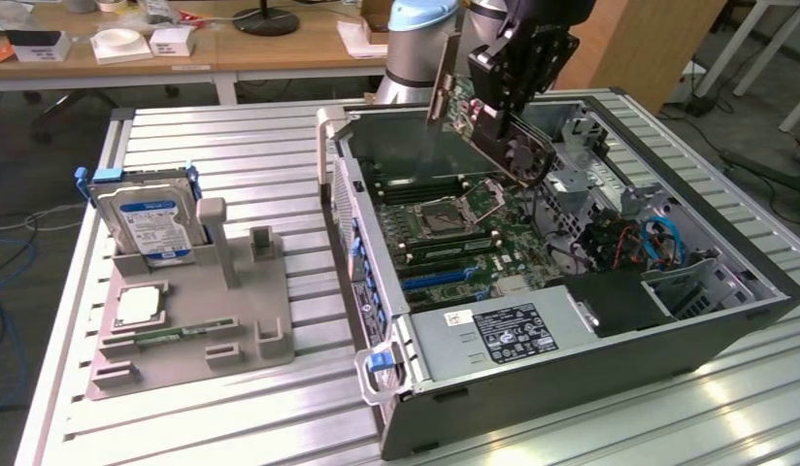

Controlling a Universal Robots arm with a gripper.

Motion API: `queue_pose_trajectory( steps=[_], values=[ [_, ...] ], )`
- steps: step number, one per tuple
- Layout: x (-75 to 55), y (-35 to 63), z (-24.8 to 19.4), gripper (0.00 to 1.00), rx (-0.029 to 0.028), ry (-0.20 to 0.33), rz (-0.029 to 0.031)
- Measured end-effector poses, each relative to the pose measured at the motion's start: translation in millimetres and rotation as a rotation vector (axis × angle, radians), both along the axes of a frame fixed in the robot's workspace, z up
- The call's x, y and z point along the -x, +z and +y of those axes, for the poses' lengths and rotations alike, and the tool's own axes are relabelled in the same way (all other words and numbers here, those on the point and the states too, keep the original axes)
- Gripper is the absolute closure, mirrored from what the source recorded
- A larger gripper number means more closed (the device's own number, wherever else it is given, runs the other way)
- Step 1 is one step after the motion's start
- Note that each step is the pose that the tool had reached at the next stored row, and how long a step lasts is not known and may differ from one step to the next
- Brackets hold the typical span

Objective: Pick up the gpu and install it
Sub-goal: 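Insert the gpu into the slot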

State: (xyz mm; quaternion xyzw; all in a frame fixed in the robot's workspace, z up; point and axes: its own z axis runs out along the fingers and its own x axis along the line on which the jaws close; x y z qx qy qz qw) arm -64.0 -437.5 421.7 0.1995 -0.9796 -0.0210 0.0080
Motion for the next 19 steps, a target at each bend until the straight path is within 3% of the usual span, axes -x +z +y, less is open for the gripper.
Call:
queue_pose_trajectory(
  steps=[19],
  values=[
    [0.0,0.0,-3.3,0.73,0.0000,0.131,0.0000]
  ],
)
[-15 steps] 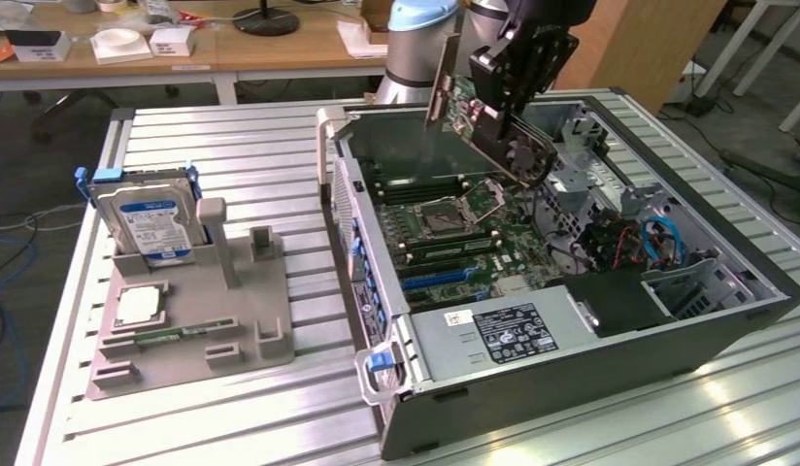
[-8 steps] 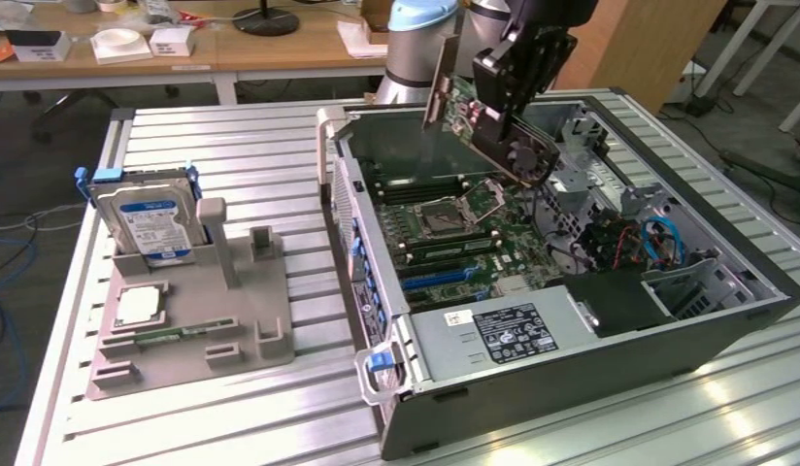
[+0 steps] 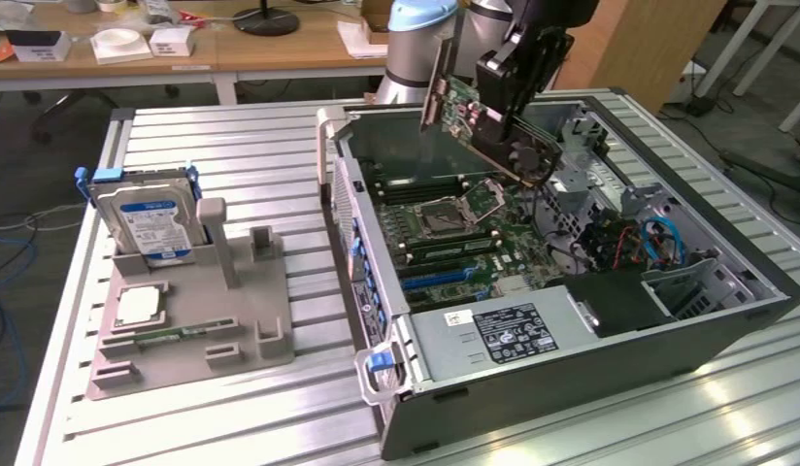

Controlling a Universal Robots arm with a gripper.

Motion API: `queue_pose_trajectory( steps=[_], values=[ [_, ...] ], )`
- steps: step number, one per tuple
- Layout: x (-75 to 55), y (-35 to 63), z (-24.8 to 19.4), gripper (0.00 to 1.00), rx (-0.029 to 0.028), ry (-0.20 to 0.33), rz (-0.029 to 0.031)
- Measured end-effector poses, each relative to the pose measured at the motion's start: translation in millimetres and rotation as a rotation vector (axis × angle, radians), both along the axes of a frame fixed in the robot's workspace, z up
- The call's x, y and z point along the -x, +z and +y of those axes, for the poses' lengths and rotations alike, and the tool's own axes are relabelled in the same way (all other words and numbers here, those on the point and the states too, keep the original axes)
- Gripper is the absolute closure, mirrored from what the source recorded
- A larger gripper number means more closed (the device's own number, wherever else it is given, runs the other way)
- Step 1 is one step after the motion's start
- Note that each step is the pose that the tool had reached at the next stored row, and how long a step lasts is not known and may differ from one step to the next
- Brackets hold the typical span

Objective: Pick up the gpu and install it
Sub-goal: 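Insert the gpu into the slot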

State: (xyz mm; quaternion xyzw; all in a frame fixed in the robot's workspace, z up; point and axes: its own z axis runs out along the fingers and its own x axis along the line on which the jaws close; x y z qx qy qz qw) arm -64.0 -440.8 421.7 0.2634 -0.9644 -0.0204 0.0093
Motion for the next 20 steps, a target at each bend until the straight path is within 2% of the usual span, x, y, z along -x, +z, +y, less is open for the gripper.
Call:
queue_pose_trajectory(
  steps=[20],
  values=[
    [0.0,0.0,-2.8,0.73,0.0000,0.155,0.0000]
  ],
)
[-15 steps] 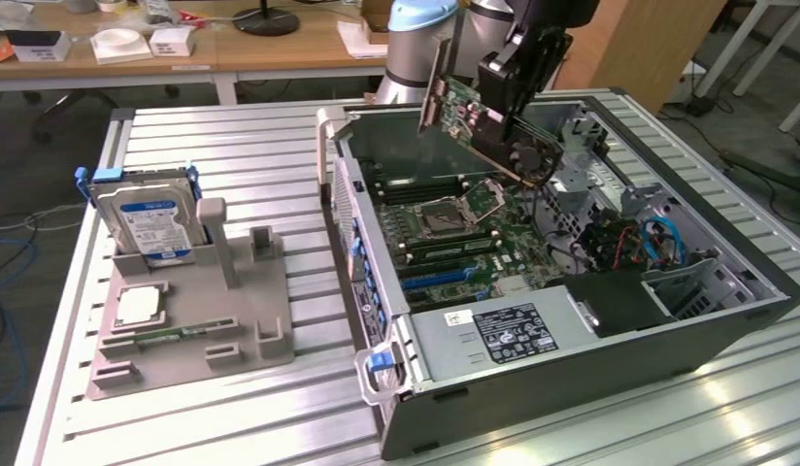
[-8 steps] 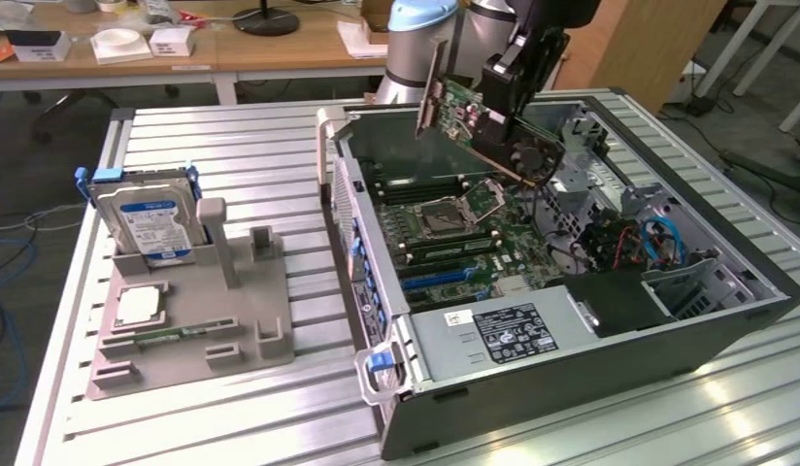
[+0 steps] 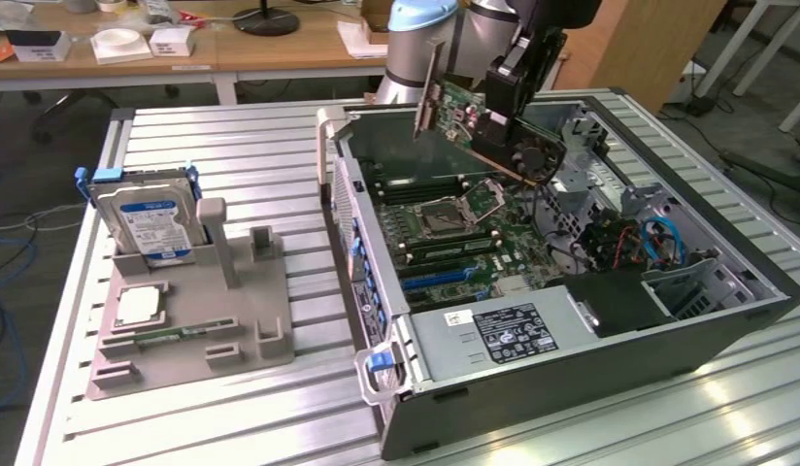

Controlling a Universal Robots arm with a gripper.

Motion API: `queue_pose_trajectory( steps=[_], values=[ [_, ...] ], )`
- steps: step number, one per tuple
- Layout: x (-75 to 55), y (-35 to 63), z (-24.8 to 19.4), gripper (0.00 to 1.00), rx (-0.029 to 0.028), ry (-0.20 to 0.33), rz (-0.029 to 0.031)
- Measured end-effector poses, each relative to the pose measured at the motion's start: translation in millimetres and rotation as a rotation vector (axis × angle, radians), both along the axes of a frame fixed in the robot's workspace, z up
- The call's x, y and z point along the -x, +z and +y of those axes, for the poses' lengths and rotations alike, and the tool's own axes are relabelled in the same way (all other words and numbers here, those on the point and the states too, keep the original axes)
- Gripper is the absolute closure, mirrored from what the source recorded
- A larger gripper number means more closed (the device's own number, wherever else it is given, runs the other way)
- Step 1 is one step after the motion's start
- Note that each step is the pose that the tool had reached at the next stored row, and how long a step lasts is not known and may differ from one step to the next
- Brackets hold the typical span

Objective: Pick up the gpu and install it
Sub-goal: 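Insert the gpu into the slot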

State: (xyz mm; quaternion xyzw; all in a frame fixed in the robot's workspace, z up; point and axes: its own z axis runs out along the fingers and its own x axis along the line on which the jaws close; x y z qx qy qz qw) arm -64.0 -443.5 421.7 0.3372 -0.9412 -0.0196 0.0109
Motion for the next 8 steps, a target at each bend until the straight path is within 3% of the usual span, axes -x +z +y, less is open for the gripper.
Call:
queue_pose_trajectory(
  steps=[8],
  values=[
    [0.0,0.0,-1.9,0.73,-0.0001,0.054,0.0000]
  ],
)
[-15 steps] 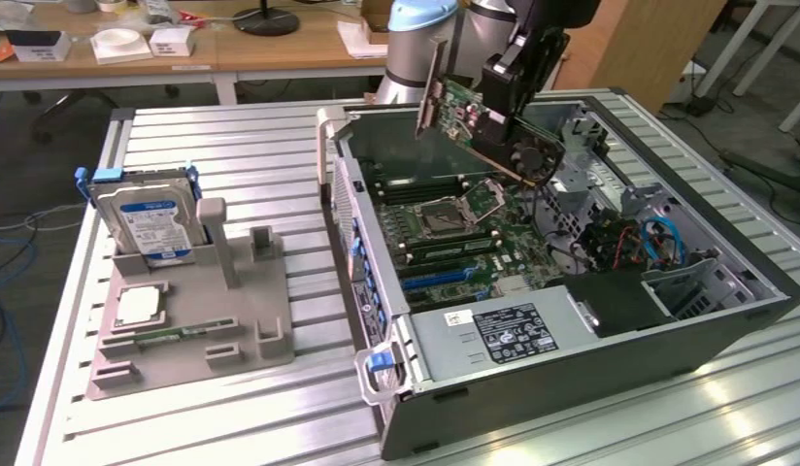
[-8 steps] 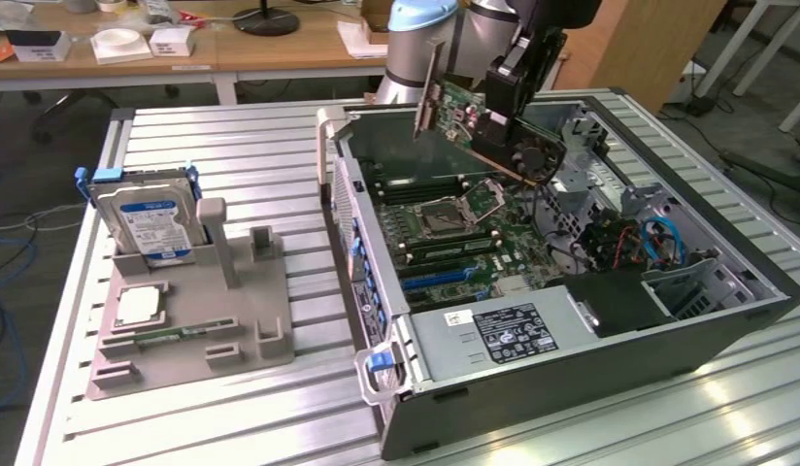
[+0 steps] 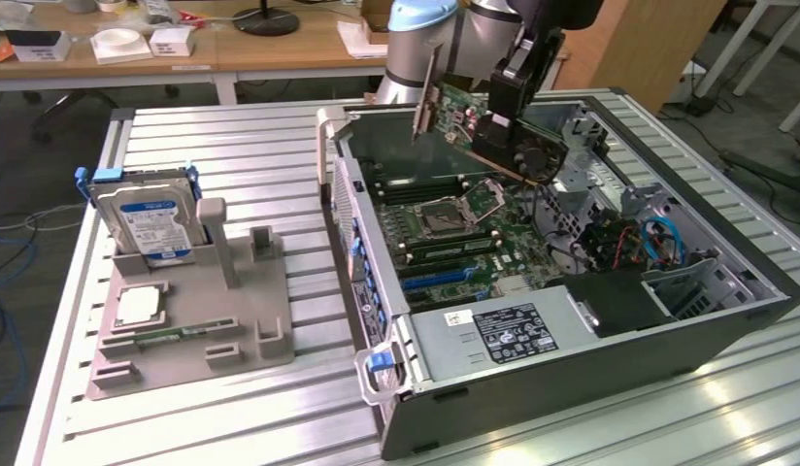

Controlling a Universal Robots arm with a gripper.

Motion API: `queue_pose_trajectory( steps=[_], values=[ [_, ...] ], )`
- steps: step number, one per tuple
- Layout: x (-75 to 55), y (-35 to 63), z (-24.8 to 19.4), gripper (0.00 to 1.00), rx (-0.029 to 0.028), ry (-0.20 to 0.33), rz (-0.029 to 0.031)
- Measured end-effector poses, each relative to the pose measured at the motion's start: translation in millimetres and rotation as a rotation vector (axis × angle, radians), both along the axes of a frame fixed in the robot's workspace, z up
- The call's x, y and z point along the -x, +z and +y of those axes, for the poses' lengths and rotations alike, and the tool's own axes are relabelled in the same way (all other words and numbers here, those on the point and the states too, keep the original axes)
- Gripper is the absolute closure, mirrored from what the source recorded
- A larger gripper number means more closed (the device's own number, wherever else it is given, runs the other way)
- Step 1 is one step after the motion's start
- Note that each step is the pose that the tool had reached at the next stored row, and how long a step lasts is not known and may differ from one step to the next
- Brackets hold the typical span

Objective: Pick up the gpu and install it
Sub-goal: 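Insert the gpu into the slot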

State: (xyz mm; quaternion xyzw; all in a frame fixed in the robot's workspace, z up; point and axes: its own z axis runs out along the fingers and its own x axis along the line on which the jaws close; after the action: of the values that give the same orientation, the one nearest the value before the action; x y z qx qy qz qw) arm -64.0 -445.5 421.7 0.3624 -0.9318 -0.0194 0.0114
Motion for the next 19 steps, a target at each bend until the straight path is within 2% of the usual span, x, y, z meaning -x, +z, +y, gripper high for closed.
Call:
queue_pose_trajectory(
  steps=[19],
  values=[
    [0.0,0.0,-4.1,0.73,0.0001,0.140,0.0000]
  ],
)
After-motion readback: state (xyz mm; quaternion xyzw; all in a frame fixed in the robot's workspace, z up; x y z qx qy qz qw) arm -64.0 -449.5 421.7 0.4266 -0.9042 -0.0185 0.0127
